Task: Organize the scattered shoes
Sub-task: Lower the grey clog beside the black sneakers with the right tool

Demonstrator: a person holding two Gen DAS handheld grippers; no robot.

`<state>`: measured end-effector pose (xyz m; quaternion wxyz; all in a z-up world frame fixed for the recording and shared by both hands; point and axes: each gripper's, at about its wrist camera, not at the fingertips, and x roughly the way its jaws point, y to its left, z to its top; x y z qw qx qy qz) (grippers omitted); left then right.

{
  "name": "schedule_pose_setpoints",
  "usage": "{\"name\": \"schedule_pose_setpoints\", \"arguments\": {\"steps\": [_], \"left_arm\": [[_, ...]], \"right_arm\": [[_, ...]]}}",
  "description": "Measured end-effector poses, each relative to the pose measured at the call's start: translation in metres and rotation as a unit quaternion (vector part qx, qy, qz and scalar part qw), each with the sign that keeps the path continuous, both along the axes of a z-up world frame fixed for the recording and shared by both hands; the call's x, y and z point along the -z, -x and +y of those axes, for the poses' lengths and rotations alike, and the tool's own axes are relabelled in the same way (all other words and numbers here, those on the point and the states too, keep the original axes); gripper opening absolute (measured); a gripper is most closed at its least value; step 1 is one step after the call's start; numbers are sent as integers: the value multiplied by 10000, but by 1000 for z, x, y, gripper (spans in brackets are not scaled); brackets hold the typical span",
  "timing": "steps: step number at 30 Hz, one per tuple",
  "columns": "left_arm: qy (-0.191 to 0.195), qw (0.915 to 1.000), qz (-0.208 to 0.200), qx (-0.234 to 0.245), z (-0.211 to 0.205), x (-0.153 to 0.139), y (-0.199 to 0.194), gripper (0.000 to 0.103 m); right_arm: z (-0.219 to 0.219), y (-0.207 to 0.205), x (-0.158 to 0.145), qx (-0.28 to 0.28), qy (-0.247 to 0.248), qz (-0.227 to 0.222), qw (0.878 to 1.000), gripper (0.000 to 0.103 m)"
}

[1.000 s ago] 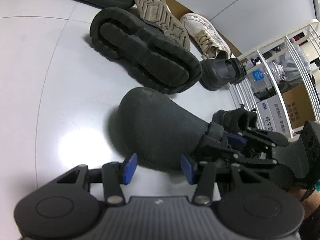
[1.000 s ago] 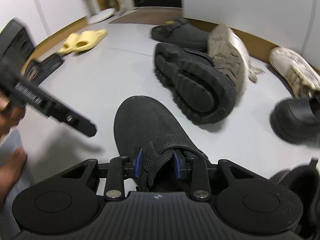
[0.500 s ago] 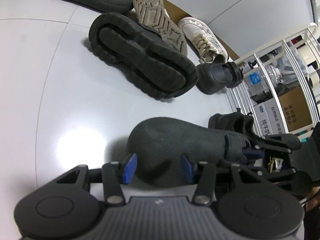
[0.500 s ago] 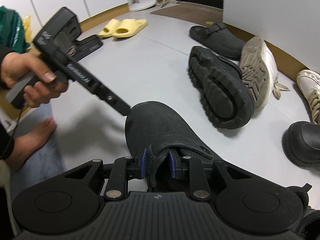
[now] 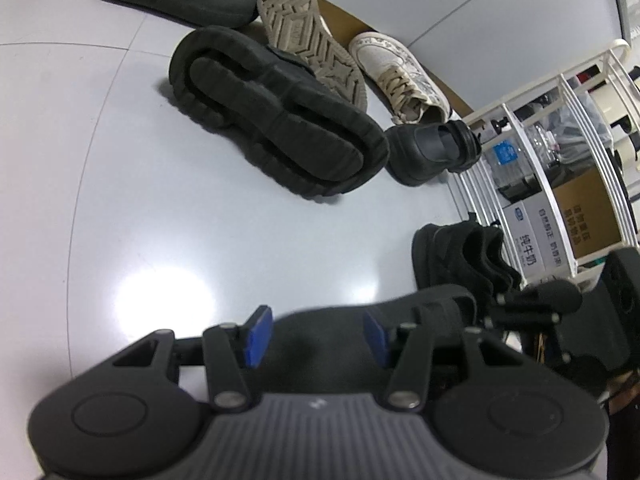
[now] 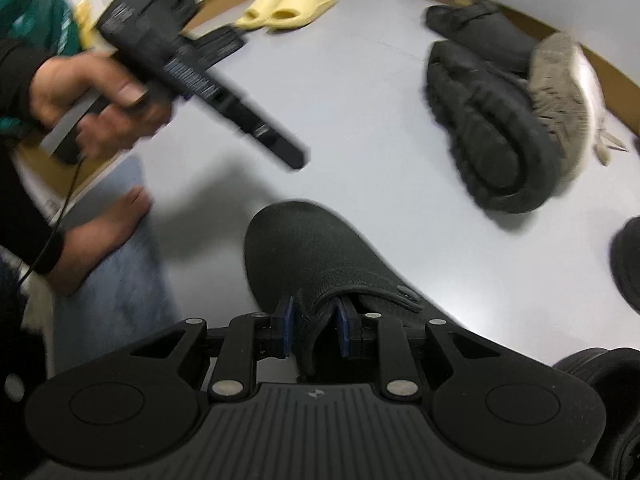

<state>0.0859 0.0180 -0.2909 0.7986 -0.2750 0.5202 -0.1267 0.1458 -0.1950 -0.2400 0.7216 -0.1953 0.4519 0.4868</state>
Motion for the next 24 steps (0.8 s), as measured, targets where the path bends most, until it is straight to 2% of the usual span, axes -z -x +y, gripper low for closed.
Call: {"name": "schedule_pose_setpoints", "arguments": {"steps": [1,2,4,5,6,8,11,14,15,17,24], "left_arm": [[0,10000,0,-3,0,0,0,52],[-1,10000,1,-7,0,0,0,52],[-2,10000,12,-21,0,1,0,52],[3,10000,18,-29,1,1,0,52],[4,10000,15,-33,1,2,0,52],[4,10000,13,-36,2,2,0,52],[8,10000,10,-47,2,2,0,52],[5,10000,8,-56,3,2,0,52],[4,10000,13,-65,3,3,1,52],[3,10000,19,-74,4,3,0,52],[-9,10000,13,-55,2,3,-1,52]], "right_arm": [[1,0,1,101,1,-89,9999,31],[2,0,2,202,2,-179,9996,36],[-1,-3,-1,479,-23,-226,9986,50],[-10,-6,-5,1001,-228,-183,9945,60],[-14,-7,-7,1211,-300,-127,9921,69],[-29,-9,-8,1863,-466,229,9811,73],[-39,-7,-3,2231,-378,590,9723,74],[-54,-4,5,2728,-189,1245,9538,84],[-58,-3,8,2865,-207,1518,9457,91],[-63,0,16,3037,-268,1853,9342,96],[-65,12,51,3627,-406,2525,8961,100]]}}
